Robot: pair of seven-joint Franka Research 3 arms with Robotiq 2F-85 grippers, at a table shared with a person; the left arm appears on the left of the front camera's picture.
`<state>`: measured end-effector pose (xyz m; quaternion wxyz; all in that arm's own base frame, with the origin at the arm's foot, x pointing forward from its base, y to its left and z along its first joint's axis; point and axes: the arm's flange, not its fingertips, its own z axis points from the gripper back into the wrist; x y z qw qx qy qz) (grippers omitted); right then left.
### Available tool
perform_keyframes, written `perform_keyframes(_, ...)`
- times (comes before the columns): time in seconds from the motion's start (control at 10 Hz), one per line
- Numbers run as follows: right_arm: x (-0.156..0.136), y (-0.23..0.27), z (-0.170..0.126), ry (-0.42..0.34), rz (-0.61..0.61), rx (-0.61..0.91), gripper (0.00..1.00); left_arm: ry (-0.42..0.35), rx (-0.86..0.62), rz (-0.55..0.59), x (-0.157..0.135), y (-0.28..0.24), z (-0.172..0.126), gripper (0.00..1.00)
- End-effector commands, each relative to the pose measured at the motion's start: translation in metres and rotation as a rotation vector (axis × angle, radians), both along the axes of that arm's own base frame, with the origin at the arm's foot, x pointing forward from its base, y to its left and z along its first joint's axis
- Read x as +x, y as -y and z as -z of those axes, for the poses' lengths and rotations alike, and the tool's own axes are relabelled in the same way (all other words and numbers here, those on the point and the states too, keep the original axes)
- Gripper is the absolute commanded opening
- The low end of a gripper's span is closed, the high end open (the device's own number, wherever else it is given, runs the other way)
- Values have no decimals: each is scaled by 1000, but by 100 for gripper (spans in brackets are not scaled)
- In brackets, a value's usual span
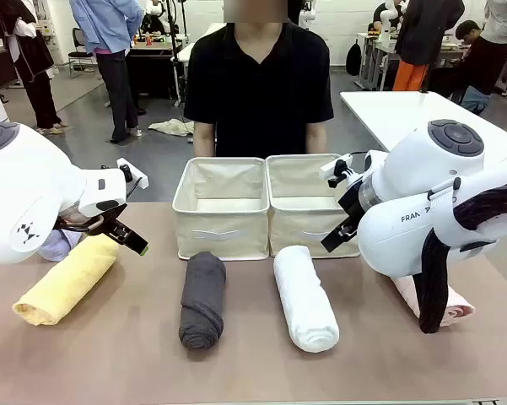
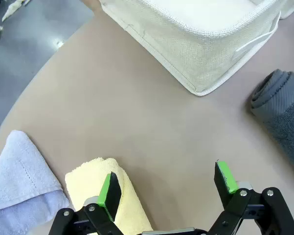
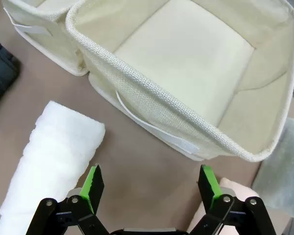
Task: Sort the towels based on their folding style.
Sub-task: Pick up one triangle-folded towel and place it in the left Fabric basket.
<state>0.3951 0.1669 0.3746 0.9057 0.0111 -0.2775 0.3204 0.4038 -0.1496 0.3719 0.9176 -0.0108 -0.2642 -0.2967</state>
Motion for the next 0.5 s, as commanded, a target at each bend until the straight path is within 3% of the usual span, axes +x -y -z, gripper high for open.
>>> perform_keyframes(0.0, 0, 0, 0, 0, 0, 0, 100, 0, 0, 0, 0, 0, 0, 100)
perform_keyframes(0.4, 0, 0, 0, 0, 0, 0, 100, 0, 0, 0, 0, 0, 0, 100)
